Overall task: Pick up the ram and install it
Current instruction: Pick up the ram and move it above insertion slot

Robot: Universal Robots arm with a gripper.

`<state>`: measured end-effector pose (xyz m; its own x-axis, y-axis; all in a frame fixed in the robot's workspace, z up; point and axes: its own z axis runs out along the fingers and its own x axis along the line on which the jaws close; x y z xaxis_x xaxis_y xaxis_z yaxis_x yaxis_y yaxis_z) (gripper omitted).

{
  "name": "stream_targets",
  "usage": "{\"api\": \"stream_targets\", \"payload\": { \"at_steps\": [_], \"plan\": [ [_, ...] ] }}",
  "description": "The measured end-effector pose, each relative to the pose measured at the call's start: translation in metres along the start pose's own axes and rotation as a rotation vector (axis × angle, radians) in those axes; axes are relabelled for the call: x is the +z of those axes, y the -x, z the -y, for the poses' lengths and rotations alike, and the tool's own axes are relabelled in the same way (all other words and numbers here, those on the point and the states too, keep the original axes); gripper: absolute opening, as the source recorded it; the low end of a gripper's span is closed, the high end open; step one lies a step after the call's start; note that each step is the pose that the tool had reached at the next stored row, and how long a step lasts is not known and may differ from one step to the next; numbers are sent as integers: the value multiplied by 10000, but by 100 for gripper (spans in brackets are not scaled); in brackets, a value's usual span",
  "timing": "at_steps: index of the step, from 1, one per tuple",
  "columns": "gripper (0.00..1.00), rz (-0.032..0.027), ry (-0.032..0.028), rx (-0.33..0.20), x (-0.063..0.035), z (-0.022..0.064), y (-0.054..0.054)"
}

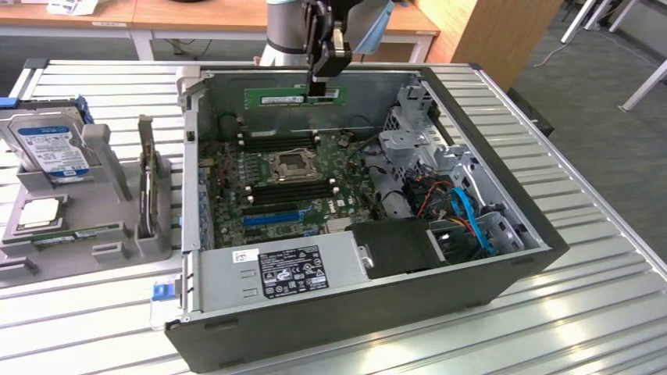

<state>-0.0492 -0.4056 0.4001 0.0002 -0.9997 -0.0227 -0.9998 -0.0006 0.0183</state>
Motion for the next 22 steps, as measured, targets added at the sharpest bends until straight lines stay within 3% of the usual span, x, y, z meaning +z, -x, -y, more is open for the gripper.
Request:
{"api": "stream_targets", "payload": {
  "at_steps": [22],
  "plan": [
    [12,-17,1,1,220,4,-5]
  ]
}}
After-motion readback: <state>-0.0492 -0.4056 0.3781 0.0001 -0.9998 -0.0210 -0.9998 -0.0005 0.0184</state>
